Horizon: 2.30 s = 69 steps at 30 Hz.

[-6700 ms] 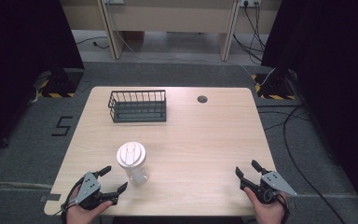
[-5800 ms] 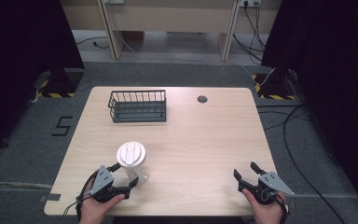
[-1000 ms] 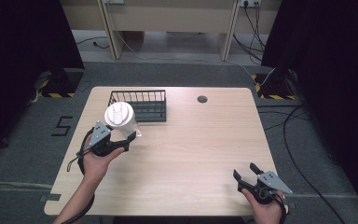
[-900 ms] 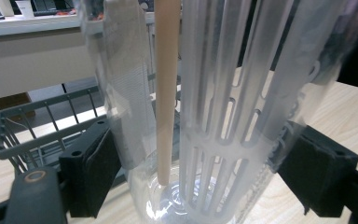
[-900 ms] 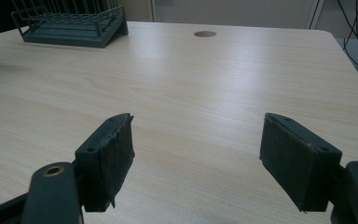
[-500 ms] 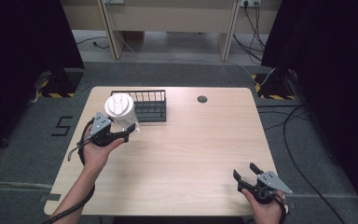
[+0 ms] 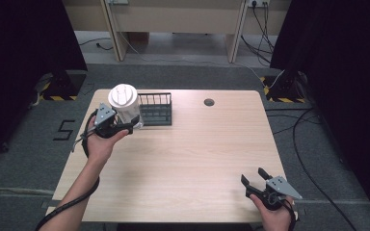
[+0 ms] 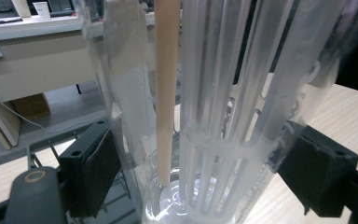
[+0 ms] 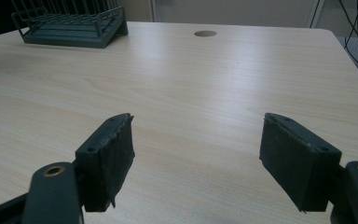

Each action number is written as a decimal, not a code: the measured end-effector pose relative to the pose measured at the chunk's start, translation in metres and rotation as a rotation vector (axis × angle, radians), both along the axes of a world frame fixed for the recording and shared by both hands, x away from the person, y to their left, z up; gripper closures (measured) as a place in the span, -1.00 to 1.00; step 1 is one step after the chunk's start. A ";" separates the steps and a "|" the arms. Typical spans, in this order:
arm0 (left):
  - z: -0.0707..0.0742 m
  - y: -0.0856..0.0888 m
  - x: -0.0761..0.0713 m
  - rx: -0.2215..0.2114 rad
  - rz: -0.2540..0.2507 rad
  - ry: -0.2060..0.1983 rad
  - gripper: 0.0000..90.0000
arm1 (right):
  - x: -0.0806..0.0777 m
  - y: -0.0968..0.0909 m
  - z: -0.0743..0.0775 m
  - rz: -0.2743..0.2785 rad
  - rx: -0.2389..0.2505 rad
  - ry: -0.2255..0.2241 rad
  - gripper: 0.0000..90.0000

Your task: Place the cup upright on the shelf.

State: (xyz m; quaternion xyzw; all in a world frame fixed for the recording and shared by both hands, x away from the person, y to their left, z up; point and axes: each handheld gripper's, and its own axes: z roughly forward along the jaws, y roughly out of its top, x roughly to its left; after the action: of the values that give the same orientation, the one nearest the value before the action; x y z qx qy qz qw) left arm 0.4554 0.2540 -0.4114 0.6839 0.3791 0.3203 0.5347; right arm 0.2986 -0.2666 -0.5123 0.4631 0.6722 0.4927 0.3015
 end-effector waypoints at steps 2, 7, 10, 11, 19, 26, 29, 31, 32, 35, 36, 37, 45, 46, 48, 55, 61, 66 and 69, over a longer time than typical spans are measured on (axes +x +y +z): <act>0.002 0.000 0.004 0.000 0.002 0.001 -0.60 | 0.000 0.000 0.000 0.000 0.001 0.000 -0.41; 0.005 0.000 0.015 0.002 0.014 0.001 -0.60 | 0.001 0.000 0.000 0.001 0.001 0.000 -0.41; 0.007 0.000 0.018 -0.007 0.016 0.004 -0.60 | 0.001 0.000 0.000 0.001 0.001 0.000 -0.41; 0.008 0.000 0.020 -0.009 0.017 0.003 -0.60 | 0.001 0.000 0.000 0.000 0.002 0.000 -0.41; 0.017 -0.001 0.031 0.000 0.021 -0.004 -0.60 | 0.001 -0.001 0.000 0.000 0.002 0.002 -0.41; 0.019 0.000 0.040 -0.012 0.035 0.003 -0.60 | 0.001 -0.001 0.000 -0.001 0.004 0.002 -0.41; 0.022 -0.001 0.044 -0.008 0.035 0.001 -0.60 | 0.001 -0.001 0.000 -0.001 -0.002 -0.002 -0.41; 0.025 -0.002 0.047 -0.008 0.036 -0.002 -0.60 | 0.002 -0.001 0.000 -0.002 0.000 -0.002 -0.41; 0.027 -0.003 0.049 -0.010 0.038 -0.004 -0.60 | 0.002 -0.001 0.000 -0.002 0.000 -0.002 -0.41; 0.029 -0.004 0.052 -0.011 0.039 -0.005 -0.60 | 0.001 -0.001 0.000 -0.001 0.007 0.002 -0.41; 0.030 -0.004 0.054 -0.010 0.040 -0.006 -0.60 | 0.001 -0.001 0.000 -0.001 0.009 0.003 -0.41; 0.031 -0.005 0.057 -0.008 0.041 -0.006 -0.60 | 0.001 -0.001 0.000 -0.003 0.013 0.005 -0.41; 0.033 -0.007 0.070 -0.014 0.050 0.001 -0.60 | 0.001 -0.001 0.000 -0.003 0.015 0.004 -0.41; 0.033 -0.008 0.074 -0.011 0.053 0.005 -0.60 | 0.002 -0.001 0.000 -0.001 0.013 0.001 -0.41; 0.033 -0.008 0.076 -0.013 0.054 0.007 -0.60 | 0.002 -0.001 0.000 -0.001 0.013 0.002 -0.41; 0.028 -0.009 0.090 -0.014 0.076 0.026 -0.60 | 0.001 -0.002 0.000 -0.001 0.013 0.001 -0.42; 0.021 -0.010 0.098 0.001 0.093 0.045 -0.60 | 0.001 -0.002 0.000 -0.001 0.013 0.000 -0.42; 0.015 -0.013 0.103 0.009 0.097 0.053 -0.60 | 0.001 -0.001 0.000 0.001 0.011 0.001 -0.42; 0.013 -0.014 0.105 0.010 0.102 0.057 -0.60 | 0.001 -0.001 0.000 0.001 0.012 0.002 -0.42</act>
State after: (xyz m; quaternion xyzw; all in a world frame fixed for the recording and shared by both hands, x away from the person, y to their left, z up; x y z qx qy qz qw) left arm 0.5606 0.2397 -0.3979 0.6752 0.4268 0.3295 0.5034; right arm 0.2997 -0.2680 -0.5125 0.4650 0.6697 0.4965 0.2980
